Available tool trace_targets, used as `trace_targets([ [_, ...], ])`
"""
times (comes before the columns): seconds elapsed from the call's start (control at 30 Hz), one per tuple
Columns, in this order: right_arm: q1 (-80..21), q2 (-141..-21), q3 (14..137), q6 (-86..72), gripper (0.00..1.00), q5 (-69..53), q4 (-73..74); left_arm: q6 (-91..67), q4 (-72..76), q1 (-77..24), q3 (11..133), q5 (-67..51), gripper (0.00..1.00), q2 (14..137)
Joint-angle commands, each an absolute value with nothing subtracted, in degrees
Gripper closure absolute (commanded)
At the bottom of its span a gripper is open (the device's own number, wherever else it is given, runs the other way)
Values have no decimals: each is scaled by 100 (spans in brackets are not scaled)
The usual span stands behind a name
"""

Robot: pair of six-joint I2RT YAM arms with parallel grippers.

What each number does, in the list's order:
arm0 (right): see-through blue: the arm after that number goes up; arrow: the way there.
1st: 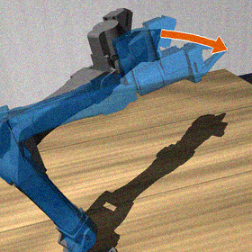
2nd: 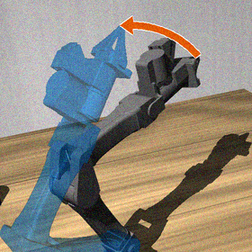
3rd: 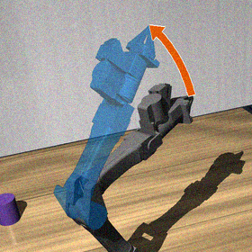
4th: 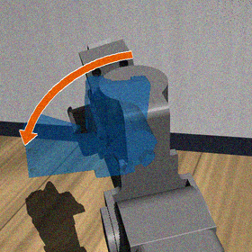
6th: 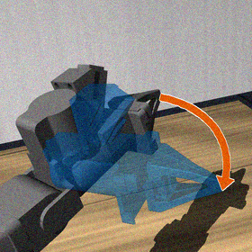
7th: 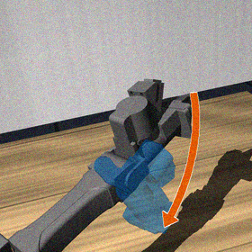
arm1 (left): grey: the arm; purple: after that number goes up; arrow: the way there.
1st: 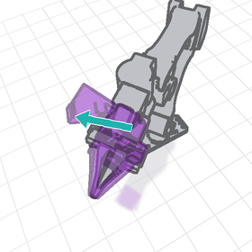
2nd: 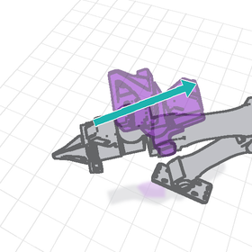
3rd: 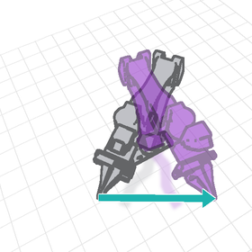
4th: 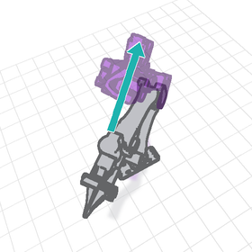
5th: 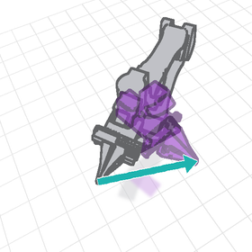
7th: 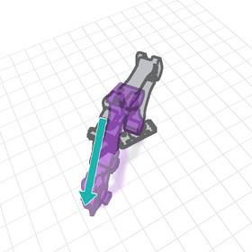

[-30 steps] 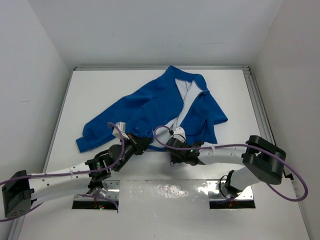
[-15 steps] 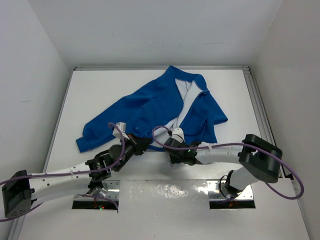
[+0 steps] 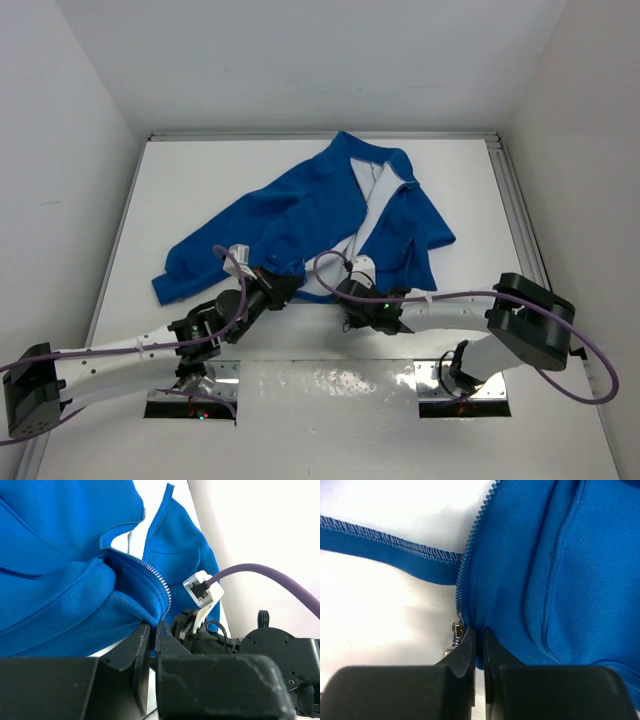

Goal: Zip up the jacket

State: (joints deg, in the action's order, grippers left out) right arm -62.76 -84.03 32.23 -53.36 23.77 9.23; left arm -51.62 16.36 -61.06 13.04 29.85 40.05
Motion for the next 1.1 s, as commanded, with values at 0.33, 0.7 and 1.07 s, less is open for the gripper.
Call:
trace_targets([
  [0.33,-6319,-6497,1945,-5177,100,2241,-1552,-5563,2013,-6064,1317,2523,100,4209],
  [0.7,-6311,-5361,1319,-4605,100,2338,-3532,-5678,1924,-6047,1925,2285,100,4702],
  [1.07,-6319,-5194,1248,-4641,100,2276,-3463,-5757,2135,-6047,1890,2338,100,4983],
])
